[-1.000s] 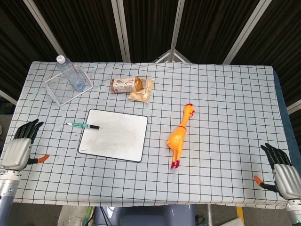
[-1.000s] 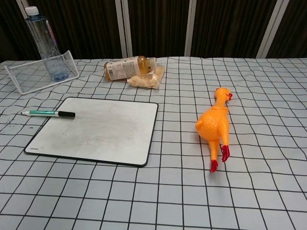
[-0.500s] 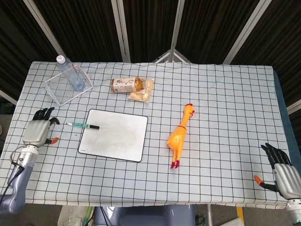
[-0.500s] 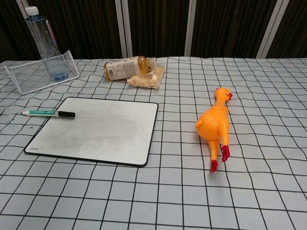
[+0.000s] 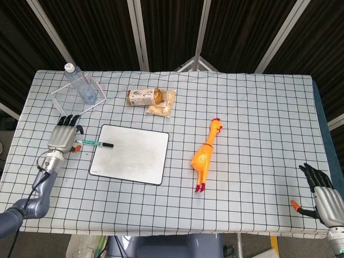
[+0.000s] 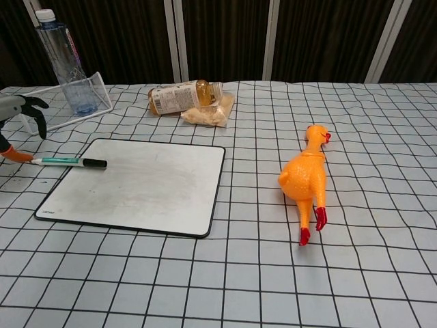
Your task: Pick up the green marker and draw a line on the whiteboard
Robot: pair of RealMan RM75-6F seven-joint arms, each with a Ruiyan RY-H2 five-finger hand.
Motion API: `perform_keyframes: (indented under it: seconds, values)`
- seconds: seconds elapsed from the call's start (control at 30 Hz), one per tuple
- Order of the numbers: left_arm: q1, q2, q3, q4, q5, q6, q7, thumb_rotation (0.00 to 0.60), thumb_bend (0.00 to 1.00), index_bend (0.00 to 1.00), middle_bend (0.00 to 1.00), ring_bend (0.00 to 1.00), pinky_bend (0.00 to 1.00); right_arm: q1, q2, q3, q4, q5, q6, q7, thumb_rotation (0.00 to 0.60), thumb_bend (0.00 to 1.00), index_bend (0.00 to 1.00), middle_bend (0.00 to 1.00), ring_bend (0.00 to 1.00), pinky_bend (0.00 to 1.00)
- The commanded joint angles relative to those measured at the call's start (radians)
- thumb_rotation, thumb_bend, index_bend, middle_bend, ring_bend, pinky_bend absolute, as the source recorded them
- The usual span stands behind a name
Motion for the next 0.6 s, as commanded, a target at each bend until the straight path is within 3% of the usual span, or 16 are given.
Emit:
perform_keyframes:
  seconds: [0.03,0.6]
  values:
    - [-0.022,-0.032,0.005,0.036,-0.002,-0.022,-0.006,0.600,0.37,0.42,0.05,0.00,0.00,0.000,0.000,0.000,0.000,0.000,0.000,0.001,0.600,0.26,0.00,0.00,0.00,0.00]
    - [-0.056,-0.111,0.025,0.135,0.002,-0.059,-0.038,0.600,0.46,0.46,0.07,0.00,0.00,-0.001,-0.001,0.001,0.001,0.003,-0.001,0.006,0.600,0.27,0.00,0.00,0.00,0.00]
